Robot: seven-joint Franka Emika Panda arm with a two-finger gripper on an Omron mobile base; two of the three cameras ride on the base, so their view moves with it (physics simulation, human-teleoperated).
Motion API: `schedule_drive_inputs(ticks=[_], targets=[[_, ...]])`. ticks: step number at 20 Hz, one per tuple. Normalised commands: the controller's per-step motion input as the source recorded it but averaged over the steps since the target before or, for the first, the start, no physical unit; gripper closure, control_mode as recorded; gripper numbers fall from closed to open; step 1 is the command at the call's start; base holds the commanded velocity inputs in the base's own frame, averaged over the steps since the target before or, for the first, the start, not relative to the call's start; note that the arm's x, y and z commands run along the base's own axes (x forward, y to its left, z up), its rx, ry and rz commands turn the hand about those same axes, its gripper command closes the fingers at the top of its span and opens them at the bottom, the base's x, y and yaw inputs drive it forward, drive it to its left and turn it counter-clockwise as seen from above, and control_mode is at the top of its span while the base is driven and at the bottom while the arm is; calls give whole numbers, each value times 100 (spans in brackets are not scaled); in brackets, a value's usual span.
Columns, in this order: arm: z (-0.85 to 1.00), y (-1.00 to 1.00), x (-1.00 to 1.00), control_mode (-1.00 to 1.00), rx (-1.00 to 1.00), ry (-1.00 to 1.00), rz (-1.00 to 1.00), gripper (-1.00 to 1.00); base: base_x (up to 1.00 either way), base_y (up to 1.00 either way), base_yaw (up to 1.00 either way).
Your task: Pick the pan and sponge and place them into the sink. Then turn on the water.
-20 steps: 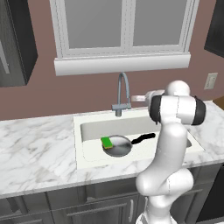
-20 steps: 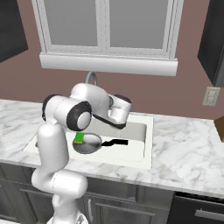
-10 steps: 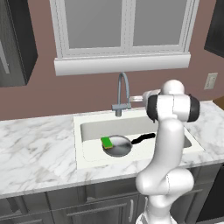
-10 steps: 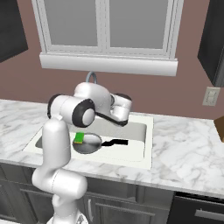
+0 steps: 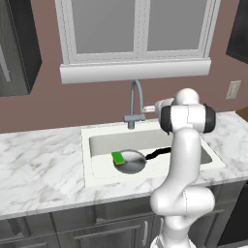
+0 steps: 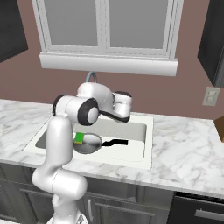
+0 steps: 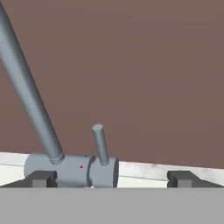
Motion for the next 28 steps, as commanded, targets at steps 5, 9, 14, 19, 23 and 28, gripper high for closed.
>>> schedule_drive_inputs(ticks=[5,9,14,19,23,28], targets=[[-12,-3,25,-100,0,4,5,-100,0,0,0],[-6,0,28,-100,0,3,3,-100,0,0,0],[-4,0,27,-100,0,1,2,-100,0,0,0],[-7,0,23,-100,0,4,1,-100,0,0,0],[-6,0,26,-100,0,6,1,-100,0,0,0],[-3,0,28,-100,0,3,1,-100,0,0,0]])
